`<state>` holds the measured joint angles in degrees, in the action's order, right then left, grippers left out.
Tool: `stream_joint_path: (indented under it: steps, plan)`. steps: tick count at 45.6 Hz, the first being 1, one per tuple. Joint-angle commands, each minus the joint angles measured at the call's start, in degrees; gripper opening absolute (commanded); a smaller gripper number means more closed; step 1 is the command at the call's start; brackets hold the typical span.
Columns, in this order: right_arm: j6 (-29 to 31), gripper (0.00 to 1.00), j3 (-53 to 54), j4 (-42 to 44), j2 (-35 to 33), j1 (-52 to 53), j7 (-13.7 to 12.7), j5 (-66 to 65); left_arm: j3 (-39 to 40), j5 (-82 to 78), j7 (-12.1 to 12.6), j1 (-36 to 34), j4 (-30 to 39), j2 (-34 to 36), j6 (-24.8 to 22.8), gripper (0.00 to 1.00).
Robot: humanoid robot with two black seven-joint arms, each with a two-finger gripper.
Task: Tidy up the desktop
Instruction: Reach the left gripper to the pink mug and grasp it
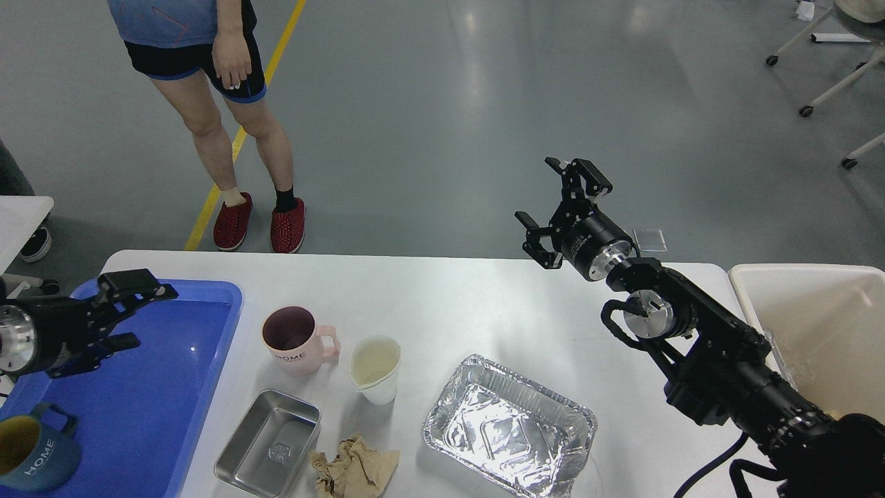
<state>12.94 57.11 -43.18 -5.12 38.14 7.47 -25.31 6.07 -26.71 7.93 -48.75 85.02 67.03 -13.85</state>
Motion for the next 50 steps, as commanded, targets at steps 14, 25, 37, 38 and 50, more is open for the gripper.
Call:
stream_joint_path:
  steps: [14,25,37,38,50]
  plan:
    - [0.0,1.00,0.2,-0.1,-0.2,-1.1,0.0,0.0,-3.3,-2.4,6.0,-1.8,-15.5,-17.3,0.0,0.92]
    - [0.0,1.00,0.2,-0.1,-0.4,-1.2,0.0,0.0,-3.3,-2.4,5.9,-2.2,-17.7,-21.4,0.1,0.91]
    - [0.0,1.00,0.3,-0.1,-0.7,-1.2,0.0,0.0,-3.5,-2.4,6.0,-2.1,-19.5,-23.8,0.1,0.90]
    - [0.0,1.00,0.3,-0.1,-0.7,-1.3,0.0,0.0,-3.6,-2.4,6.0,-2.1,-19.8,-24.1,0.1,0.89]
    - [0.0,1.00,0.3,-0.1,-0.7,-1.3,0.0,0.0,-4.8,-2.4,6.0,-2.2,-24.4,-28.7,0.0,0.85]
